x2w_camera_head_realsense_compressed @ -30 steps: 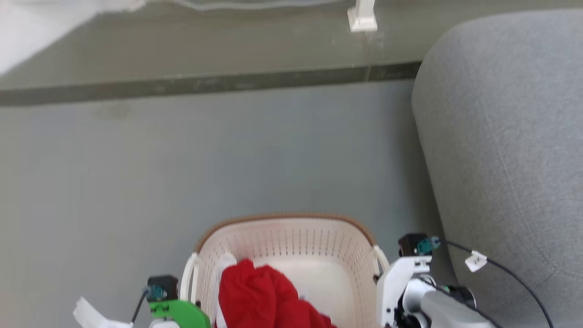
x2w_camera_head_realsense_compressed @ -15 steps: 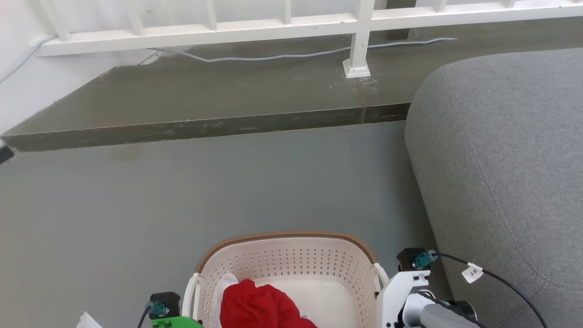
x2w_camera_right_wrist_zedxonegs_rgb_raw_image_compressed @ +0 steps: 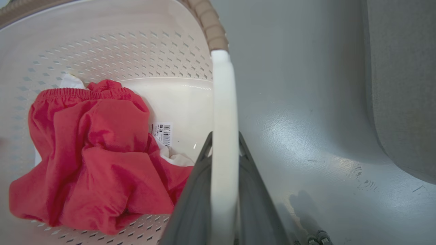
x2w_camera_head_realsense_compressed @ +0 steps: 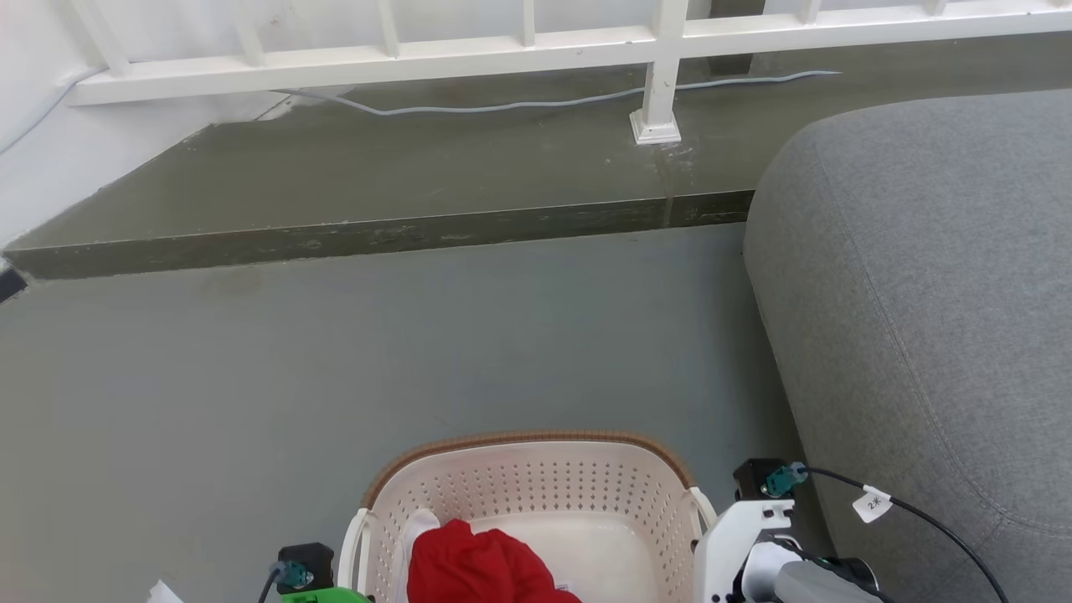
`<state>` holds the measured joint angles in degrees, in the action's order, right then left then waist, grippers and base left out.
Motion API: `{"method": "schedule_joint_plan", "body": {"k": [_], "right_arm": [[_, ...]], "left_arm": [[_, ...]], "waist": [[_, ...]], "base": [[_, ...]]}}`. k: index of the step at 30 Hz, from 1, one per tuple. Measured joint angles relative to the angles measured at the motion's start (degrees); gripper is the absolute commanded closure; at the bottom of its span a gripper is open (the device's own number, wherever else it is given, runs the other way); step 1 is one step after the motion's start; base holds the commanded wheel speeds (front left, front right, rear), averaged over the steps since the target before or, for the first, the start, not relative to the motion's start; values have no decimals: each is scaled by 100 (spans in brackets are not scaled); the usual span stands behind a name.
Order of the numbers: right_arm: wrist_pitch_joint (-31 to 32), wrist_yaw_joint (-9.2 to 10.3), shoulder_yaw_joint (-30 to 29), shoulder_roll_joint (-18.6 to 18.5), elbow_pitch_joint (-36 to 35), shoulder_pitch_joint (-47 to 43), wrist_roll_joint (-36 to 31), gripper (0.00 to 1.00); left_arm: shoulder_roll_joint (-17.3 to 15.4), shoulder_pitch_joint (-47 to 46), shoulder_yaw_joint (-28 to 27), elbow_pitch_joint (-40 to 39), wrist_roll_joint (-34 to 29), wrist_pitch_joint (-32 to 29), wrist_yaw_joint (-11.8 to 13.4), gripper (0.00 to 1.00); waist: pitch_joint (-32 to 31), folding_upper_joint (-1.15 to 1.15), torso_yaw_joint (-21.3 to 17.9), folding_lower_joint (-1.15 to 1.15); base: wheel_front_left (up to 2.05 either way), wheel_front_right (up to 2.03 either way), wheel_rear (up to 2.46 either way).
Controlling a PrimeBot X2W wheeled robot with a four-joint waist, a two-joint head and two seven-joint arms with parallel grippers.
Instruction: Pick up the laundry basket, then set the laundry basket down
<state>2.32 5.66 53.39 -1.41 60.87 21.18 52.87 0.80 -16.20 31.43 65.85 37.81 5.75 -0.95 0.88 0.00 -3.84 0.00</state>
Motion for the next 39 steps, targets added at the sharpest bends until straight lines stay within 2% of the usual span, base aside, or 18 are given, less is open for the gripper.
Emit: {"method": "schedule_joint_plan", "body": {"k": [20,26,39], "right_arm": [[-3,57,156,-23,-36,90,141,100],[-9,60,211,-27,-55,409,143,100],[-233,100,51,-71,-57,1523,160,100]], "left_arm": [[-30,2,164,-163,152,-14,233,100],[-35,-171,114,-194,268,44,299,100],[-81,-1273,41,-328,207,214,416,100]], "waist": [[194,0,-23,0],[484,0,-39,0],[1499,0,-56,1]], "base": [[0,0,0],[0,0,0],[0,0,0]]}}
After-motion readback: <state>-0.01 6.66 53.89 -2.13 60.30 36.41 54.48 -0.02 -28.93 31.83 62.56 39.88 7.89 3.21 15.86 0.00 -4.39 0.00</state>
